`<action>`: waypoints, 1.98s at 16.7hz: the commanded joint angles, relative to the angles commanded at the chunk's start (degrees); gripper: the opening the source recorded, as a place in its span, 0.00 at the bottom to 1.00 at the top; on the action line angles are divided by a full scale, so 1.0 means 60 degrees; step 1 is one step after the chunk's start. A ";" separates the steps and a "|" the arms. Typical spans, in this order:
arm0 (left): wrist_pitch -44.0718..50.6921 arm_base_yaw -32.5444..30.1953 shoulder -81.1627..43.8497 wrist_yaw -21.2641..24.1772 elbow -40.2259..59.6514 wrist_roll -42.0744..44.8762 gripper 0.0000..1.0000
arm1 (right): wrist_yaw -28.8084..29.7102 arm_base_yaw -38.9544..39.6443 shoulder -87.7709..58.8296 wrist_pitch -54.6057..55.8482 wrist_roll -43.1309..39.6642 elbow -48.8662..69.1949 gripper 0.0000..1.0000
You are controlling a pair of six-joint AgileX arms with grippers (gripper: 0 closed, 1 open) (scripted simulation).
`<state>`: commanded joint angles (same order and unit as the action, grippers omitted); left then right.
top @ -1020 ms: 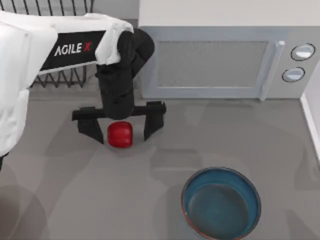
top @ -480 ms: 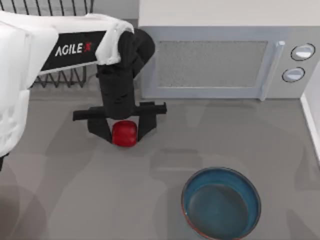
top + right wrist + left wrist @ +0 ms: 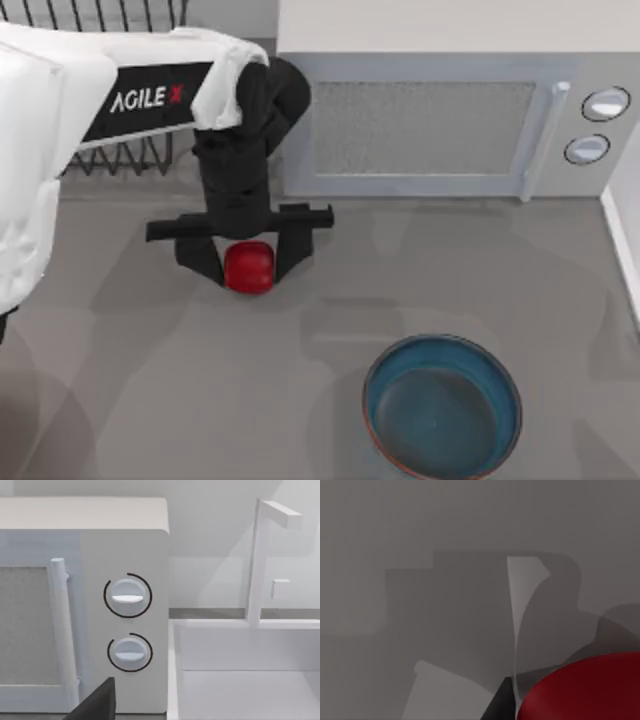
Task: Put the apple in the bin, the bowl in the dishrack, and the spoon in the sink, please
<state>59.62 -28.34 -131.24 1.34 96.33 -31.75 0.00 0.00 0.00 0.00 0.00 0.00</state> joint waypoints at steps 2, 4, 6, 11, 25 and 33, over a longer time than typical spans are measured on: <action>0.0011 0.0007 0.0094 0.0085 0.0085 -0.0042 0.00 | 0.0000 0.0000 0.0000 0.0000 0.0000 0.0000 1.00; 0.0369 -0.0010 0.0148 0.0087 0.0429 -0.0049 0.00 | 0.0000 0.0000 0.0000 0.0000 0.0000 0.0000 1.00; 0.1131 -0.0006 0.0294 0.0086 0.1033 -0.0070 0.00 | 0.0000 0.0000 0.0000 0.0000 0.0000 0.0000 1.00; 0.3178 -0.0013 0.0739 0.0080 0.2538 -0.0080 0.00 | 0.0000 0.0000 0.0000 0.0000 0.0000 0.0000 1.00; 0.3142 0.2427 0.4219 -0.0084 -0.0339 -0.2604 0.00 | 0.0000 0.0000 0.0000 0.0000 0.0000 0.0000 1.00; 0.2887 0.6144 0.9902 -0.0381 -0.5272 -0.6451 0.00 | 0.0000 0.0000 0.0000 0.0000 0.0000 0.0000 1.00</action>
<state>76.94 8.52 -71.83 -0.94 64.69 -70.46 0.00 0.00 0.00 0.00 0.00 0.00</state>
